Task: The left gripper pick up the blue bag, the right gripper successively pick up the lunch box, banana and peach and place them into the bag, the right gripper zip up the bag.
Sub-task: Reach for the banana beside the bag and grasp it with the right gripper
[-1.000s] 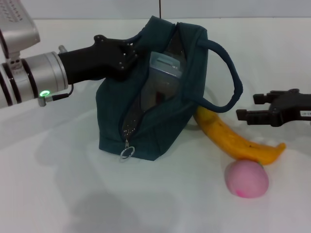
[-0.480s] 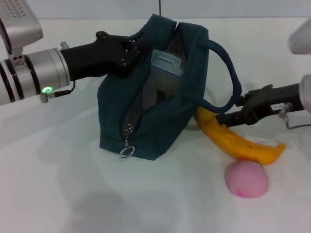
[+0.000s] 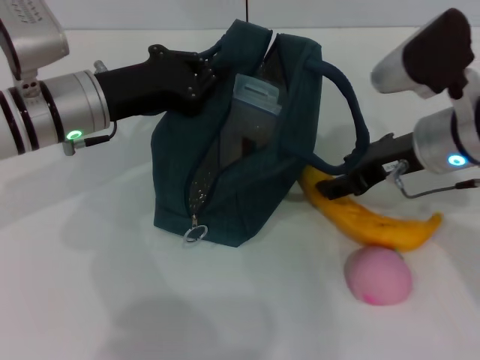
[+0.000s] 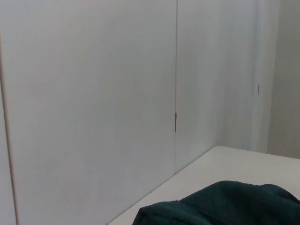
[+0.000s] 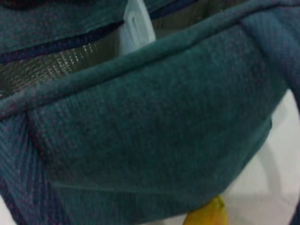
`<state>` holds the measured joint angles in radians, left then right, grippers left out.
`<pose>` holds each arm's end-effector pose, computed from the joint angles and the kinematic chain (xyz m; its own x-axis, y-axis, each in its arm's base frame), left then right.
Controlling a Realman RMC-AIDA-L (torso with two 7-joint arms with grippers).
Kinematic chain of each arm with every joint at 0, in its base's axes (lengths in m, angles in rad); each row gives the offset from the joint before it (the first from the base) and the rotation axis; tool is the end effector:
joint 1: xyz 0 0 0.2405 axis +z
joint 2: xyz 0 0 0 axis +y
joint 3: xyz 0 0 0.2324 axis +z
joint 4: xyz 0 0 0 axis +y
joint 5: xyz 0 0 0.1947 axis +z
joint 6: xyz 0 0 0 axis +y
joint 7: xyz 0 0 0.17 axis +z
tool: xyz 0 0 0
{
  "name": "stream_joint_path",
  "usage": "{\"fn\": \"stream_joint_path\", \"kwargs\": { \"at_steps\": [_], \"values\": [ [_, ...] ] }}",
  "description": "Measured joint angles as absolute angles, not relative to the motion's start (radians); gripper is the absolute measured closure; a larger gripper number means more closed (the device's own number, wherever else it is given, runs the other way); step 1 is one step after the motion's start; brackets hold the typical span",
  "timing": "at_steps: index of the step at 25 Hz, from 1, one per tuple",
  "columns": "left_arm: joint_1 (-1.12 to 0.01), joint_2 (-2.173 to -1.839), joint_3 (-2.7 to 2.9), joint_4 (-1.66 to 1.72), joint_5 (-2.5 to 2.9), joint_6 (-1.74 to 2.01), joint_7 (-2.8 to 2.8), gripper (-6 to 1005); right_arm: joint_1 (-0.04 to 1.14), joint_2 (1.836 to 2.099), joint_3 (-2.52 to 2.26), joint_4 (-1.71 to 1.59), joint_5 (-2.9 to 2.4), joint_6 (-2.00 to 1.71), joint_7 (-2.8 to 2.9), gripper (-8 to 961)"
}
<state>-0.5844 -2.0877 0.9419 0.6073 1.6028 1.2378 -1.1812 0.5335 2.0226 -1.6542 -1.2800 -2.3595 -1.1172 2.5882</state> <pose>-0.1858 0.3705 -0.0194 0.8080 0.1083 0.5791 0.3836 -0.8428 -0.3775 0.1624 0.3480 -0.0536 0.8301 -0.5576 -0.0025 -0.5068 -0.7525 -0.4205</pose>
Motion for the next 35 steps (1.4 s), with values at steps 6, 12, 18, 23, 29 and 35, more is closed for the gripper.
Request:
{"fn": "stream_joint_path", "kwargs": {
  "at_steps": [6, 12, 18, 23, 29, 35],
  "values": [
    [-0.585, -2.089, 0.942, 0.607, 1.603, 1.238, -1.181, 903, 0.556, 2.023, -1.705, -1.244, -2.376, -1.1, 2.619, 237],
    [-0.583, -2.089, 0.942, 0.606, 1.603, 1.238, -1.181, 902, 0.549, 2.023, -1.73, -1.264, -2.371, -1.103, 2.631, 241],
    [-0.58, -2.091, 0.942, 0.604, 1.603, 1.239, -1.181, 901, 0.544, 2.018, -1.716, -1.272, -2.376, -1.125, 2.631, 244],
    [-0.58, -2.091, 0.942, 0.604, 1.603, 1.238, -1.181, 900, 0.544, 2.017, -1.71, -1.267, -2.378, -1.13, 2.632, 246],
    [-0.584, -2.091, 0.942, 0.604, 1.603, 1.238, -1.181, 898, 0.547, 2.015, -1.684, -1.258, -2.379, -1.132, 2.632, 327],
    [-0.584, -2.091, 0.941, 0.604, 1.603, 1.238, -1.181, 897, 0.55, 2.016, -1.68, -1.244, -2.379, -1.132, 2.624, 395]
  ]
}}
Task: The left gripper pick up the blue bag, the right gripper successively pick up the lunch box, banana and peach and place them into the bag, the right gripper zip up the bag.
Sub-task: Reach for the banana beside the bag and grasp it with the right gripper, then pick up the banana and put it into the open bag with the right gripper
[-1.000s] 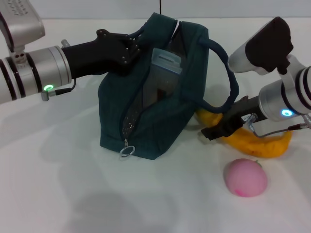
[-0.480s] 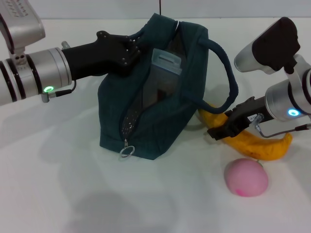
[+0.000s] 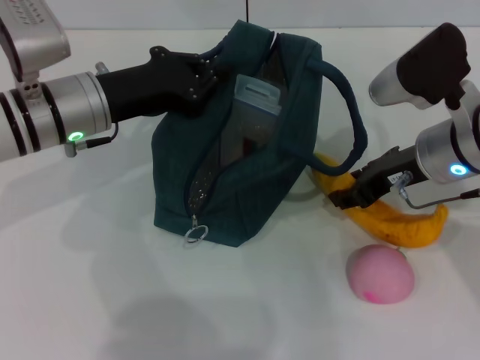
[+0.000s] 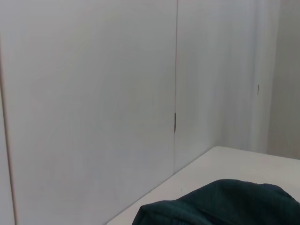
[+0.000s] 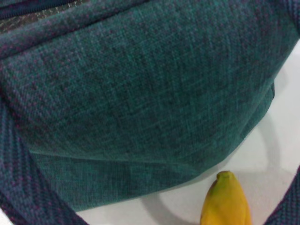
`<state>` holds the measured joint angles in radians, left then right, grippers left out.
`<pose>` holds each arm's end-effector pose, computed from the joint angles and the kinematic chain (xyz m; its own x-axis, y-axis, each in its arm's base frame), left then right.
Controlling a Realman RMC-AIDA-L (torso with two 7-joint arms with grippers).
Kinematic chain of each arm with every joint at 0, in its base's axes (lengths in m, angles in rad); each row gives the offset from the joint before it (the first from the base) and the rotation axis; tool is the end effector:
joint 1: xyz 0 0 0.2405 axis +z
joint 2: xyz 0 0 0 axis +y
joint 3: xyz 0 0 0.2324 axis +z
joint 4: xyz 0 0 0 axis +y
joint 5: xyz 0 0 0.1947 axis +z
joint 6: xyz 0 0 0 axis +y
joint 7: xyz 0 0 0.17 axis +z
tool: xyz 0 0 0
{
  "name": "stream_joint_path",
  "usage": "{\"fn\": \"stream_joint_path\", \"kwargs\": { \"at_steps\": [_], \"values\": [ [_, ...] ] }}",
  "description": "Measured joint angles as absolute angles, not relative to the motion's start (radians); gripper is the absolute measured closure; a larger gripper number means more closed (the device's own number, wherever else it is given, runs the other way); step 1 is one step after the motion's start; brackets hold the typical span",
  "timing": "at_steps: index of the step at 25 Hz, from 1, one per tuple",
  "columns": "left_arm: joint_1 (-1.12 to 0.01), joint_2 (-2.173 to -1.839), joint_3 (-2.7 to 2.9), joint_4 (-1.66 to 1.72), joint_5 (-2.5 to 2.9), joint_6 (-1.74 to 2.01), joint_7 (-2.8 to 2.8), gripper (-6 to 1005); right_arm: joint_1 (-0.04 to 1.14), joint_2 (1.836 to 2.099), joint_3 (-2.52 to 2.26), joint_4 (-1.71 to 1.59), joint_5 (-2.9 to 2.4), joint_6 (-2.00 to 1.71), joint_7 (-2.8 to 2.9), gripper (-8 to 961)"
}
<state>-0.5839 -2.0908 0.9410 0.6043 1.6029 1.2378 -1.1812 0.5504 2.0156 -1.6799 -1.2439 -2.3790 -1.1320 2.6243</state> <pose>-0.1858 0.3697 -0.0209 0.8055 0.1126 0.5818 0.3875 -0.8428 -0.3735 0.1716 0.3449 -0.0585 0.8072 -0.5886 0.0451 -0.5186 -0.7436 -0.4220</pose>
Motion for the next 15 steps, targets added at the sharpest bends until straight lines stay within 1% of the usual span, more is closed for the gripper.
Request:
{"fn": "stream_joint_path", "kwargs": {
  "at_steps": [7, 10, 15],
  "values": [
    [-0.582, -2.091, 0.942, 0.604, 1.583, 1.239, -1.175, 896, 0.544, 2.016, -1.674, -1.244, -2.389, -1.122, 2.619, 471],
    [-0.577, -2.091, 0.941, 0.604, 1.575, 1.246, -1.159, 895, 0.521, 2.015, -1.649, -1.267, -2.387, -1.113, 2.605, 472],
    [-0.561, -2.09, 0.942, 0.605, 1.54, 1.267, -1.143, 894, 0.405, 2.015, -1.55, -1.354, -2.31, -1.026, 2.514, 472]
  ]
}}
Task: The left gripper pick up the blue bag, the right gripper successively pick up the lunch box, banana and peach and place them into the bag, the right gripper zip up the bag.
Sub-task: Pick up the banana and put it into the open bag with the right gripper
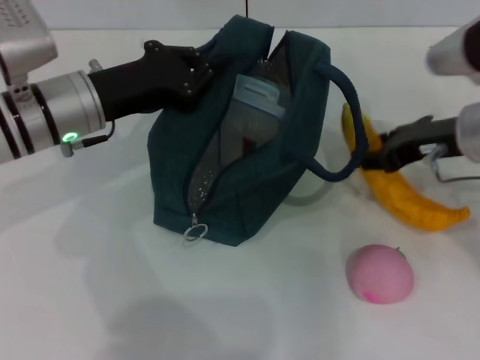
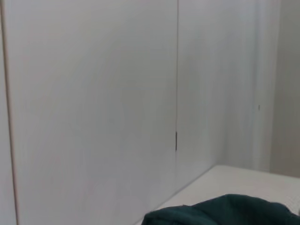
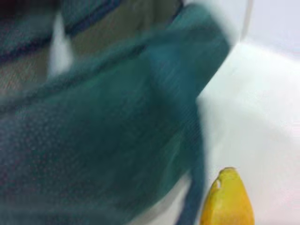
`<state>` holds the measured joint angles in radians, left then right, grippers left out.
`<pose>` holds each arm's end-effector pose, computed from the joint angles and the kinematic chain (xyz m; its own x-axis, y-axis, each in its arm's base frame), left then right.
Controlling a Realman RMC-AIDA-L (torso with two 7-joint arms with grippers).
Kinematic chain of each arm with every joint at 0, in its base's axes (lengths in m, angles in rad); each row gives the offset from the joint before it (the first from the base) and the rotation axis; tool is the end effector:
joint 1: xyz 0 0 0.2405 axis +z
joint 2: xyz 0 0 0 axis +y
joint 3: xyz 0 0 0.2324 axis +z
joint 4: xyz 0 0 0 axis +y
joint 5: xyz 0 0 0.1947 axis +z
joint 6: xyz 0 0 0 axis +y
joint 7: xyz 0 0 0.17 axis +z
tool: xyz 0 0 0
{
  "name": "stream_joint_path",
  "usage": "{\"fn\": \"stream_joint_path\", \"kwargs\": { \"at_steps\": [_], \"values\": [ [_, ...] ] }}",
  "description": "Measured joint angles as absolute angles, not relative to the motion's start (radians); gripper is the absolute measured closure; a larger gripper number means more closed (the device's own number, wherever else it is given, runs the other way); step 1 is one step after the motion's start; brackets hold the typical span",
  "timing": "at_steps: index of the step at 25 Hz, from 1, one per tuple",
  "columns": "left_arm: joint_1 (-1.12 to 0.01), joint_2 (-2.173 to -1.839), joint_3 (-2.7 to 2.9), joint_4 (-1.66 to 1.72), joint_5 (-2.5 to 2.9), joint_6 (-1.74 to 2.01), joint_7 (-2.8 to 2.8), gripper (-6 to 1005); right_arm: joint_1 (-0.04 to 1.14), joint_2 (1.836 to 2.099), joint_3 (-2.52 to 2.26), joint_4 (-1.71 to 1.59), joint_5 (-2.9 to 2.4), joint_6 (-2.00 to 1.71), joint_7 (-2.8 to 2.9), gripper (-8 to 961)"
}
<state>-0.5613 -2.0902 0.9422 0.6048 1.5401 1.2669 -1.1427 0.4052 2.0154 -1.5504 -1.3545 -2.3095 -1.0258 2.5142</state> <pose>-0.1850 0.3662 -0.0142 0.7804 0.0787 0.6203 0.3889 -0.8379 -0.3830 0.1806 0.3575 -0.0190 0.8121 -0.5564 -0.1757 -0.5622 -0.6655 -0.4909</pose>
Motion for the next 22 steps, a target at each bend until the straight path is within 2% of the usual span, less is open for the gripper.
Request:
{"fn": "stream_joint_path", "kwargs": {
  "at_steps": [7, 14, 18, 22],
  "values": [
    [-0.527, -2.089, 0.942, 0.608, 1.5, 1.333, -1.083, 893, 0.292, 2.016, -1.424, -1.357, -1.944, -0.889, 2.214, 479],
    [-0.528, -2.09, 0.941, 0.609, 1.5, 1.34, -1.083, 891, 0.277, 2.014, -1.344, -1.243, -1.441, -0.986, 1.813, 481],
    [-0.546, -2.09, 0.942, 0.605, 1.5, 1.34, -1.083, 891, 0.328, 2.014, -1.277, -1.057, -1.156, -1.199, 1.579, 481],
    [-0.549, -2.091, 0.947, 0.604, 1.5, 1.341, -1.082, 890, 0.445, 2.014, -1.217, -0.766, -0.963, -1.413, 1.436, 482]
  ]
}}
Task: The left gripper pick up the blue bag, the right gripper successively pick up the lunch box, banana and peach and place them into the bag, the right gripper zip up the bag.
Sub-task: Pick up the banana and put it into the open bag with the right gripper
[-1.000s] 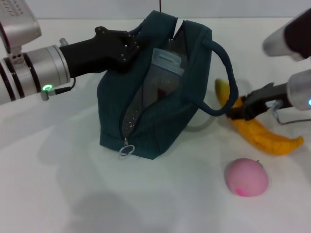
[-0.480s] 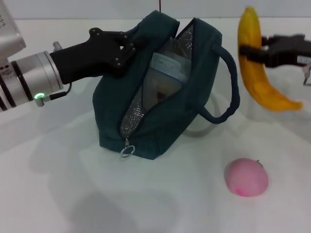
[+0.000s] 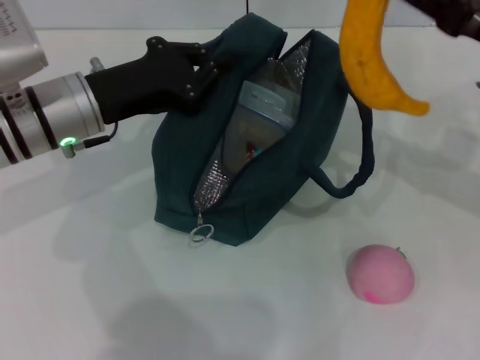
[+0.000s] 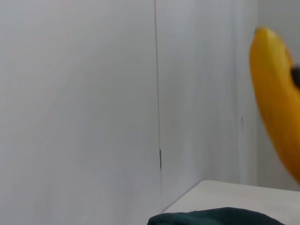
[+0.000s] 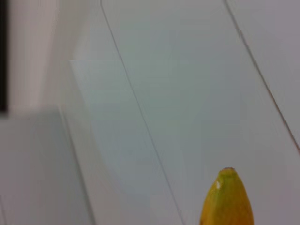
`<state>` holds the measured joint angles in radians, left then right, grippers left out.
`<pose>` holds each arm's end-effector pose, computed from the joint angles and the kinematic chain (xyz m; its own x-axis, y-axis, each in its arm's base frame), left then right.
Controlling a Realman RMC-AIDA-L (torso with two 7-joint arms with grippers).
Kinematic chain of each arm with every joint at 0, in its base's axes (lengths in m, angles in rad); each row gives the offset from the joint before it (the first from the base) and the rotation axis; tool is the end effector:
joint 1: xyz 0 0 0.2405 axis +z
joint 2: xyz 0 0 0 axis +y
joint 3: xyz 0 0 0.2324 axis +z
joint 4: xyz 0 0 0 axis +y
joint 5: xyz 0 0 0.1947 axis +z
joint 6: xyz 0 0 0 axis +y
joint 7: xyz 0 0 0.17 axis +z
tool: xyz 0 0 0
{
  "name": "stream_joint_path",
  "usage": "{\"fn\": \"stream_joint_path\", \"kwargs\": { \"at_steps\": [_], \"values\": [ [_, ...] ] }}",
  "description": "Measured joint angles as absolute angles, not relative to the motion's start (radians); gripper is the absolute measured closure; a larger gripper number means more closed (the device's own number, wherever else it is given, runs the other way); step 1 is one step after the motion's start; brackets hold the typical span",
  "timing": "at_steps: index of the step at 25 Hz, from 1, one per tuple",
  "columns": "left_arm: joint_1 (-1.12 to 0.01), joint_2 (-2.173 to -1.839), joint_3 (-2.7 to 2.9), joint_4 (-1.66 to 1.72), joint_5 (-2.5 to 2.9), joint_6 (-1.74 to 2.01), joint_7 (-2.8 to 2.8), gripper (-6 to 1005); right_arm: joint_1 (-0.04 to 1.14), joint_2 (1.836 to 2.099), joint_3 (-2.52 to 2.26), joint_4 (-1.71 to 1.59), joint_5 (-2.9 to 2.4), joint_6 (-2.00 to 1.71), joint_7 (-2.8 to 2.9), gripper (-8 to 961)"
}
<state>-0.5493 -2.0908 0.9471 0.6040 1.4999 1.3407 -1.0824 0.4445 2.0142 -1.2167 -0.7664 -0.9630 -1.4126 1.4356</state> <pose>-0.1771 0.3569 -0.0114 0.7636 0.0118 0.6456 0.3331 -0.8638 -0.3781 0.1349 0.3485 0.0538 0.3993 -0.1212 -0.9088 -0.4811 -0.8715 -0.0952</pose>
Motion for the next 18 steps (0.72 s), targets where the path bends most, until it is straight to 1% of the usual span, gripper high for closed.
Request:
{"fn": "stream_joint_path", "kwargs": {
  "at_steps": [1, 3, 5, 7, 9, 13, 18],
  "values": [
    [-0.552, -2.091, 0.951, 0.604, 1.5, 1.341, -1.083, 890, 0.499, 2.014, -1.191, -0.645, -0.925, -1.475, 1.4, 482],
    [-0.558, -2.091, 0.963, 0.604, 1.499, 1.341, -1.083, 889, 0.555, 2.014, -1.169, -0.539, -0.909, -1.511, 1.374, 482],
    [-0.562, -2.091, 0.972, 0.603, 1.493, 1.341, -1.083, 889, 0.605, 2.016, -1.163, -0.457, -0.907, -1.521, 1.347, 482],
    [-0.564, -2.091, 0.983, 0.603, 1.484, 1.34, -1.082, 888, 0.645, 2.024, -1.172, -0.409, -0.904, -1.523, 1.304, 483],
    [-0.569, -2.091, 0.991, 0.6, 1.478, 1.337, -1.081, 888, 0.672, 2.028, -1.2, -0.376, -0.886, -1.524, 1.27, 483],
    [-0.593, -2.091, 1.001, 0.581, 1.477, 1.335, -1.076, 887, 0.714, 2.028, -1.324, -0.321, -0.777, -1.516, 1.211, 483],
    [-0.604, -2.091, 1.007, 0.575, 1.477, 1.334, -1.075, 886, 0.73, 2.028, -1.5, -0.325, -0.615, -1.508, 1.072, 482]
  ]
}}
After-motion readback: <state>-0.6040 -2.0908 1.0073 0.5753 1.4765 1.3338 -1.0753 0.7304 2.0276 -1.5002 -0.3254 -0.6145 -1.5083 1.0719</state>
